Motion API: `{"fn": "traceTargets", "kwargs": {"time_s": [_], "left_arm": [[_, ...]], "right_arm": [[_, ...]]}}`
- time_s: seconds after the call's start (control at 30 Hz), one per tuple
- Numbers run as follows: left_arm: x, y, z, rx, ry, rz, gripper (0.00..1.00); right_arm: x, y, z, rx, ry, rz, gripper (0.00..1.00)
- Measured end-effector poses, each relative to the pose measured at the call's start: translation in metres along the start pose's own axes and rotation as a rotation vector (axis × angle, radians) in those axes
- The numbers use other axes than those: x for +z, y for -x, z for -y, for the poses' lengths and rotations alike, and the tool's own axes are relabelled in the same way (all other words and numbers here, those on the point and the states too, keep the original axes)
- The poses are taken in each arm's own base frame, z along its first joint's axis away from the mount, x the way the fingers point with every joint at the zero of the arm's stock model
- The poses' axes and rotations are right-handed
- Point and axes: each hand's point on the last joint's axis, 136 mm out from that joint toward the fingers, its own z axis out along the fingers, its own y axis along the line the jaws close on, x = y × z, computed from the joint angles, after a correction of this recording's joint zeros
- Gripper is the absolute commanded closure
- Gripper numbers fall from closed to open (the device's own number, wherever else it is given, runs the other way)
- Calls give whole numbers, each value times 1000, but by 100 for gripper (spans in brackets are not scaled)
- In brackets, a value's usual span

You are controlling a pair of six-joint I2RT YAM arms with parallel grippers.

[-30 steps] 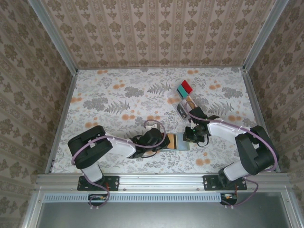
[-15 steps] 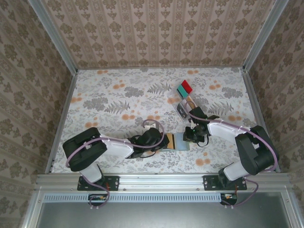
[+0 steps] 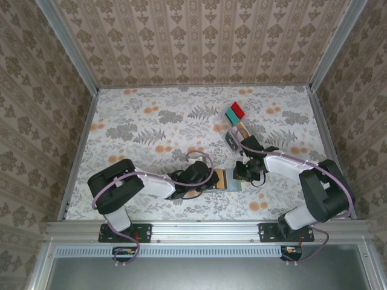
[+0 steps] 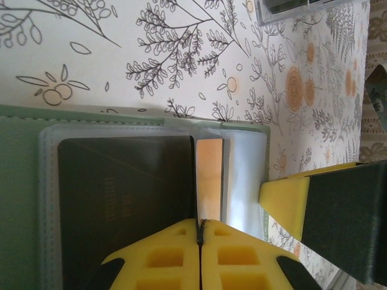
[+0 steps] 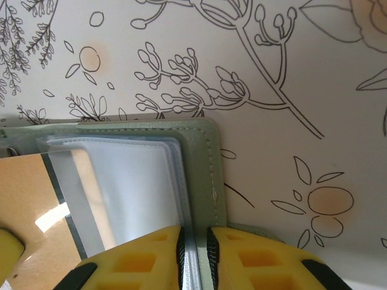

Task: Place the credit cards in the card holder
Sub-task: Insert the credit card into the card slot.

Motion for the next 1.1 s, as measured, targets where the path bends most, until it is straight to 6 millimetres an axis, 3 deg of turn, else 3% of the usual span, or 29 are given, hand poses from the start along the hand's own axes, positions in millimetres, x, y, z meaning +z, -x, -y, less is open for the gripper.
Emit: {"fn": "traceTargets", "kwargs": {"time_s": [0.47,0.73,1.1], "left_arm": [[0,-1,2,11,27,-17,86],[5,-6,2,68,113,-61,71],[1,-6,14,183,217,-110,78]], "right_arm": [[0,0,0,0,0,-4,79],[0,0,0,1,2,-5,79],[0,0,0,1,2,-5,79]]}}
